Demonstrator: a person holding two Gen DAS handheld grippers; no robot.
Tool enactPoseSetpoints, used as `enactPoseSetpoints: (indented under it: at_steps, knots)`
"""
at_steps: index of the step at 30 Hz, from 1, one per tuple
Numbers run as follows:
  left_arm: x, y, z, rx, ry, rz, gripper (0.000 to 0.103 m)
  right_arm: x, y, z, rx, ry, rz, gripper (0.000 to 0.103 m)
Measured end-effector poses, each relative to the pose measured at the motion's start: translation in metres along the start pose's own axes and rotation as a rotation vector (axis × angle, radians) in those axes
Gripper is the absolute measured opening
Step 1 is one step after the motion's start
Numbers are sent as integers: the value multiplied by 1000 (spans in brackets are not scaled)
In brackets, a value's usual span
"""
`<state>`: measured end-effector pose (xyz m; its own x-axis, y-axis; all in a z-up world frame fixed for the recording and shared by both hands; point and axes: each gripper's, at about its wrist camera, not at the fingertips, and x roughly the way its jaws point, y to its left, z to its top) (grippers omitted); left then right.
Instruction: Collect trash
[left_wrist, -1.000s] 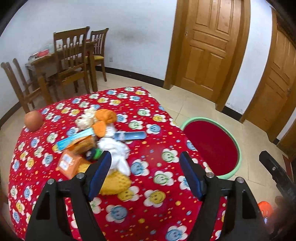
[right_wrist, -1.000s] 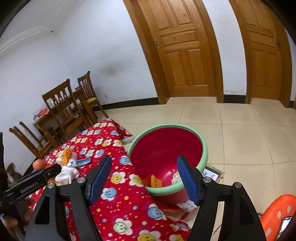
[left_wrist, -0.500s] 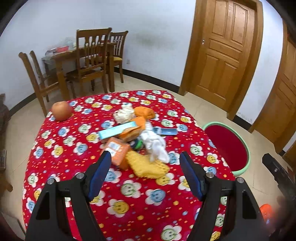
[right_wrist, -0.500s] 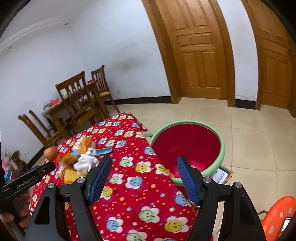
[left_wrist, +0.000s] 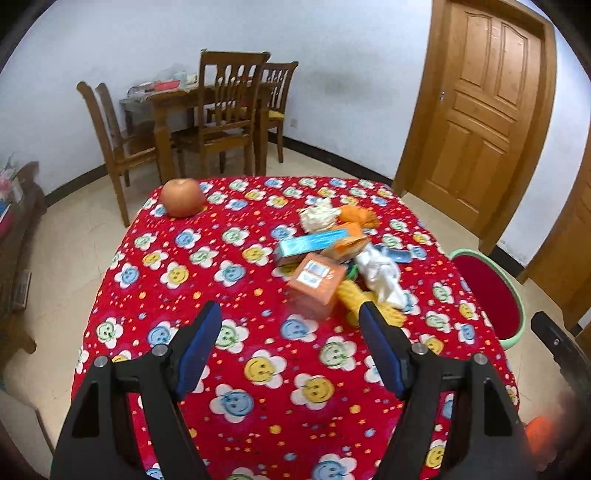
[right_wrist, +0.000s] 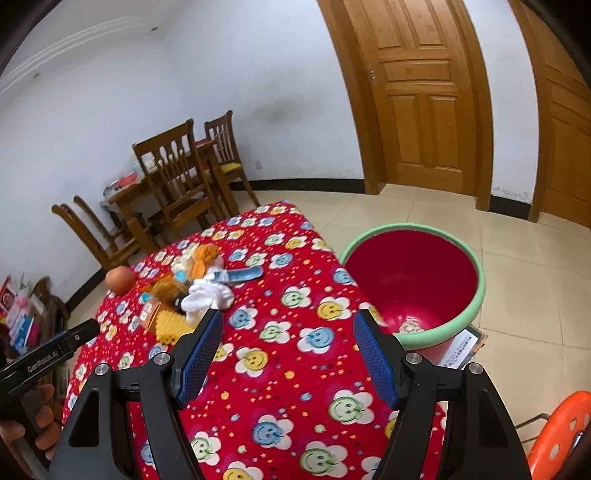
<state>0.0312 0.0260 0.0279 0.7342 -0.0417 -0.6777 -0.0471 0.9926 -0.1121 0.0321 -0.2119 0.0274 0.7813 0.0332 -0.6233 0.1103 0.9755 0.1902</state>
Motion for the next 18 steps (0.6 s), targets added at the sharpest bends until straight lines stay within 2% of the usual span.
enactPoseSetpoints:
  at_steps: [4, 10, 18]
  knots:
    - [11, 6, -3, -15, 22, 8, 76, 7, 6, -4, -20, 20, 8, 74]
    - [43, 3, -6, 31, 84, 21, 76, 16, 10, -10, -31, 56, 5, 74]
    - [78, -7, -1, 97, 124, -37, 76, 26, 7, -11, -24, 81, -22, 74]
